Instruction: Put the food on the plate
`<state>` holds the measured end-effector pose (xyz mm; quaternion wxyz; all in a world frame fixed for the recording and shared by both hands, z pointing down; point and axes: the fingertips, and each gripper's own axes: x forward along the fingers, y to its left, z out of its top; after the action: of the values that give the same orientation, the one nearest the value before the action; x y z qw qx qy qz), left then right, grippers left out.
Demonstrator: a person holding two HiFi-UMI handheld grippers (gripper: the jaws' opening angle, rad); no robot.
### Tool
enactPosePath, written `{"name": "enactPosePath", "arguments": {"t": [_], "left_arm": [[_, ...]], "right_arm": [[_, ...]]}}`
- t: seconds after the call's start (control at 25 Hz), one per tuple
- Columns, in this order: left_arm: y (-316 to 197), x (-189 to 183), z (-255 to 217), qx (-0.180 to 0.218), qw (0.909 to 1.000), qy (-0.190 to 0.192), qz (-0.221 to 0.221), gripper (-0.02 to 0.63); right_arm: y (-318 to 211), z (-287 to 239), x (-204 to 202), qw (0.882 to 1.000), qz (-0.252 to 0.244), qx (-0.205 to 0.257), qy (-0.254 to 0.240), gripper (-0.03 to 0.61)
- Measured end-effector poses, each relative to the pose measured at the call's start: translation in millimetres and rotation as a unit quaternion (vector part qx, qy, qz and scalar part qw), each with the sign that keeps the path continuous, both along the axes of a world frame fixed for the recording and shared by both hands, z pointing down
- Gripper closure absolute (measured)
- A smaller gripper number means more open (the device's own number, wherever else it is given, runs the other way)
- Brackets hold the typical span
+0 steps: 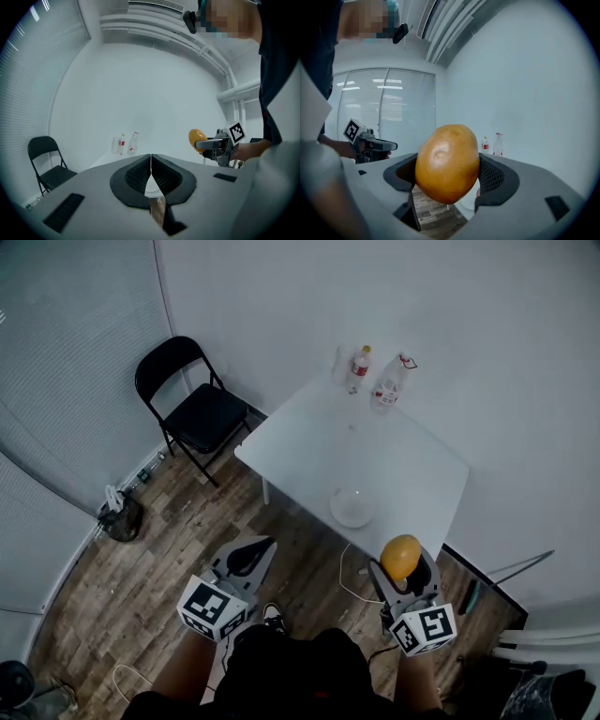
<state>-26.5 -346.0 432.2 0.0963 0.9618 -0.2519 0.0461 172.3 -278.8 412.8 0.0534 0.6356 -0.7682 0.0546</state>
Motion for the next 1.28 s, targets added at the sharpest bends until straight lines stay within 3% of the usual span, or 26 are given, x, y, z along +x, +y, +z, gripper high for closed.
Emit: {"name": "enactPosePath", "arguments": {"t": [0.28, 0.52, 0.8, 1.0, 1.28], "left_arm": [[-26.0, 2.7, 7.8, -0.014, 0.9999, -0.003, -0.004, 0.591], [-41.6, 15.8, 8.3, -0.008, 0.9992, -0.01, -0.038, 0.591], [-52.8, 58.0, 9.3, -0.018, 0.9969, -0.022, -0.073, 0.591], [-58.7, 87.6, 17.9, -0.03, 0.9947, -0.042, -0.089, 0.591], [-66.3, 102.8, 39.2, -0.049, 0.9877, -0.069, -0.132, 0.591]], "right_arm": [[-32.7, 3.2, 3.1, 1.0, -0.007, -0.01, 0.003, 0.201], [-61.2, 14.6, 26.6, 0.999, -0.03, -0.014, -0.01, 0.201], [-101.0, 28.3, 74.6, 0.998, -0.059, -0.021, -0.022, 0.201], [-136.7, 74.2, 109.1, 0.996, -0.06, -0.064, -0.022, 0.201], [-191.0, 172.9, 120.6, 0.986, -0.089, -0.14, -0.004, 0.201]]}}
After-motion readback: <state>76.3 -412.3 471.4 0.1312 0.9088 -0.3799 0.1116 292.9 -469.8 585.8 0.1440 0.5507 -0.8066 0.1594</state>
